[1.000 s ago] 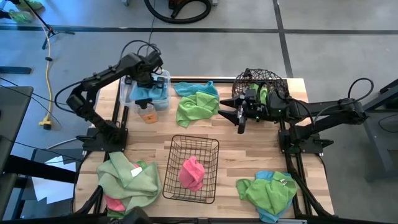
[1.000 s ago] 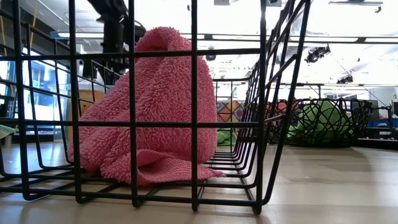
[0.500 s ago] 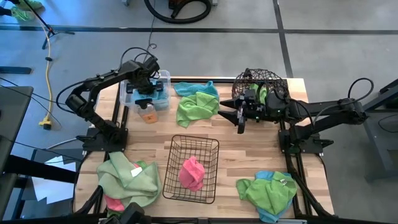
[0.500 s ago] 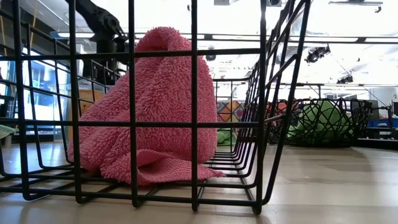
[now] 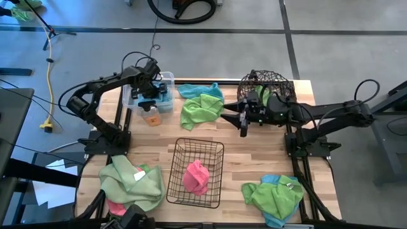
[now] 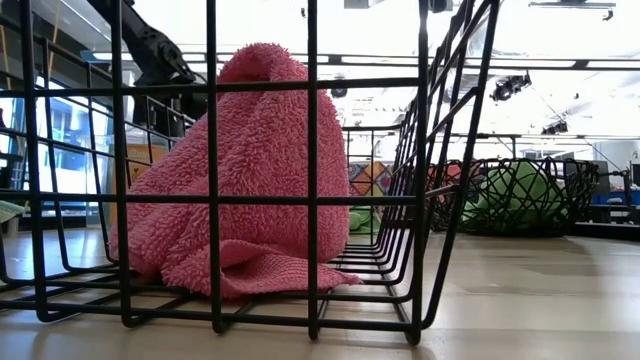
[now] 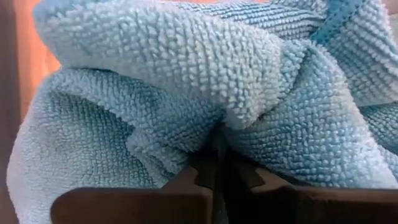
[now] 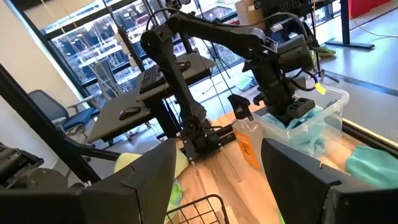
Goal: Sort microfiber towel by color & place in baskets
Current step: Put the blue microfiber towel into the transparent bin, then put the green microfiber towel into the round black wire basket
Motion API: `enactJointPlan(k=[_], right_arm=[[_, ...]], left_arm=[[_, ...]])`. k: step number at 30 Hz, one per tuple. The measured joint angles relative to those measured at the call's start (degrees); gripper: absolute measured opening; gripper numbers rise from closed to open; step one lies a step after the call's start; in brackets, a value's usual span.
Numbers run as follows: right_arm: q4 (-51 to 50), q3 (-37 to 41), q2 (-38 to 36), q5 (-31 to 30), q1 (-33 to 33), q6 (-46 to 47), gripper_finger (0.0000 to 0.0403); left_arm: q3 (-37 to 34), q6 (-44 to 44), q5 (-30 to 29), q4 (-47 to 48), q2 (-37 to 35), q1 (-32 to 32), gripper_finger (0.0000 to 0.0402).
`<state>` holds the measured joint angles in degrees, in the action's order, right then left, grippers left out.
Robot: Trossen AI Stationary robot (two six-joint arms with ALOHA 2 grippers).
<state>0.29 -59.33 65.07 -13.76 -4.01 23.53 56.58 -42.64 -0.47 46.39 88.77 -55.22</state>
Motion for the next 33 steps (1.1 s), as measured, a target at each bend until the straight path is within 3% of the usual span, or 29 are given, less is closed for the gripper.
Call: enactJointPlan(k=[5,12,22,33], right_arm=[[0.5,0.0,1.4,0.0,0.0,0.0,0.0232],[1.3,0.0,0.9,0.0,0.0,0.0,0.0232],[1.3,0.0,0.8,0.0,0.0,0.0,0.0232],[1.5,0.0,0.8,1.2,0.0,-1.2,0.0232]], left_arm=[[0.0,1.2,0.7,-0.1,0.2,0.0,0.0027],[0.4,1.4,3.1,0.0,0.1,0.0,0.0092],[9.1,7.8,8.8,4.9,0.1,-1.2,0.0181],[19.6,14.4,7.9,18.0,-0.7,-2.6,0.0195]])
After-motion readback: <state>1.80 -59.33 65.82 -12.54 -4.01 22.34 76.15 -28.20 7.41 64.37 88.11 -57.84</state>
